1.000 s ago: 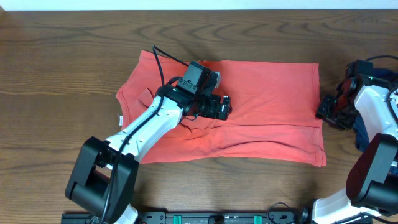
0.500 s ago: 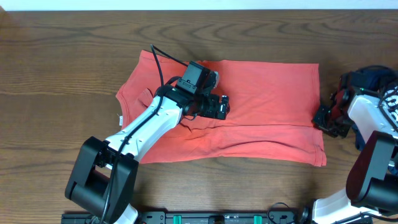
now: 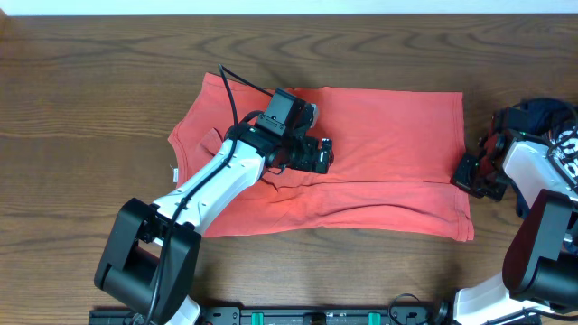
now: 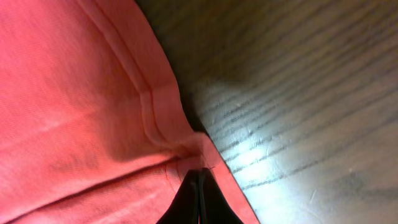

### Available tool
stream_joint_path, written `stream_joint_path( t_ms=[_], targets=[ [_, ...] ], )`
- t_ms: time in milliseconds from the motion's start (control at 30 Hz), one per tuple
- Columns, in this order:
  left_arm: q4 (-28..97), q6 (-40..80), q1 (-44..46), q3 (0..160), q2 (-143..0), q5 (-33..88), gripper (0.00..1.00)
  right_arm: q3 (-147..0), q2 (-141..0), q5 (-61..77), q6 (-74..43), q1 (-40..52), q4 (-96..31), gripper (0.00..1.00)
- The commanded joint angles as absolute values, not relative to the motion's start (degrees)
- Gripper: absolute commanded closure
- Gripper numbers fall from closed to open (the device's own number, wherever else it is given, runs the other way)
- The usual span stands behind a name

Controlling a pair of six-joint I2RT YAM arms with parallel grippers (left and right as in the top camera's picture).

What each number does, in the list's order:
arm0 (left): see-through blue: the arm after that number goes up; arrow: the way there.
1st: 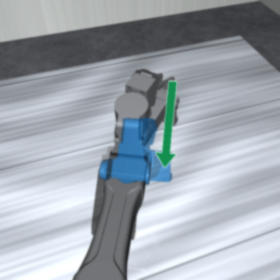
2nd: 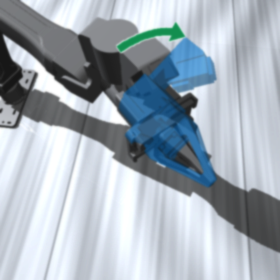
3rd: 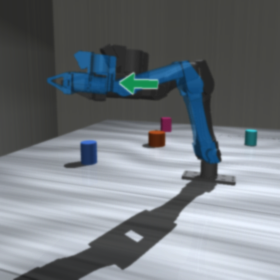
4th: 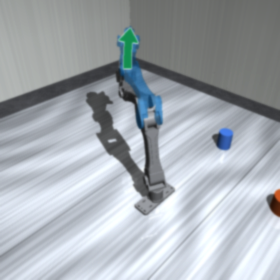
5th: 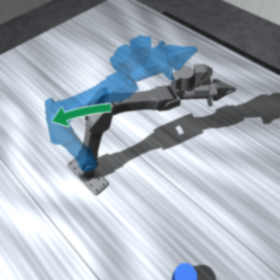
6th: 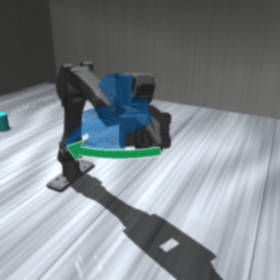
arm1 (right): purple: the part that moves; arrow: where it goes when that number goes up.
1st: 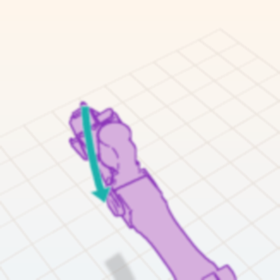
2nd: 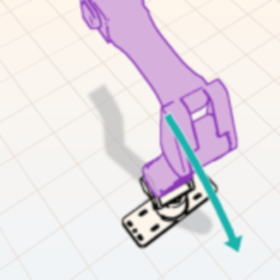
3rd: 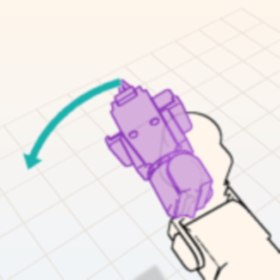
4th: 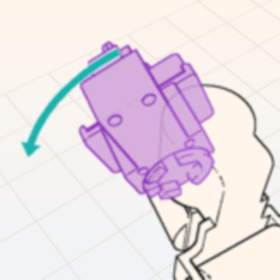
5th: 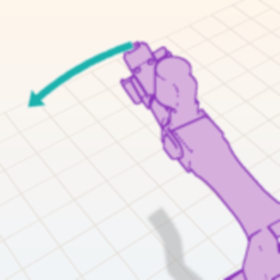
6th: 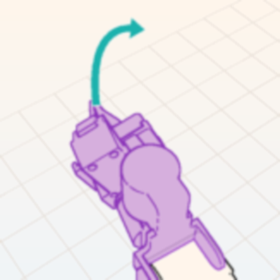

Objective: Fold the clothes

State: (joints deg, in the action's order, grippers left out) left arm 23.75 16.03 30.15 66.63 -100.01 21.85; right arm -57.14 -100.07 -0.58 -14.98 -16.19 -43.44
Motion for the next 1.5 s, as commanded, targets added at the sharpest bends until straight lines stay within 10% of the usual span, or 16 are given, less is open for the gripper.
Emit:
stream_joint_path(
  t_ms=[0,233,533,733,1467],
  targets=[
    [23.75,15.03,29.91,66.57,-100.27,20.40,0.02,-57.25,-99.42,-0.99,-15.05,-16.49,-42.81,0.99],
    [23.24,14.96,27.18,66.70,-98.02,13.37,0.02,-62.26,-99.24,5.87,-13.80,-16.49,-42.87,0.96],
    [28.45,11.44,12.25,75.20,-95.46,12.86,0.02,-76.51,-99.02,9.87,-11.88,-16.12,-47.24,0.53],
    [23.88,4.80,5.23,77.23,-95.57,12.80,0.02,-79.22,-99.02,9.23,-11.68,-16.10,-43.81,0.42],
    [21.76,0.21,-0.27,103.61,-127.94,12.32,0.02,-79.20,-99.07,9.02,-10.37,-16.05,-46.00,0.41]
  ],
)
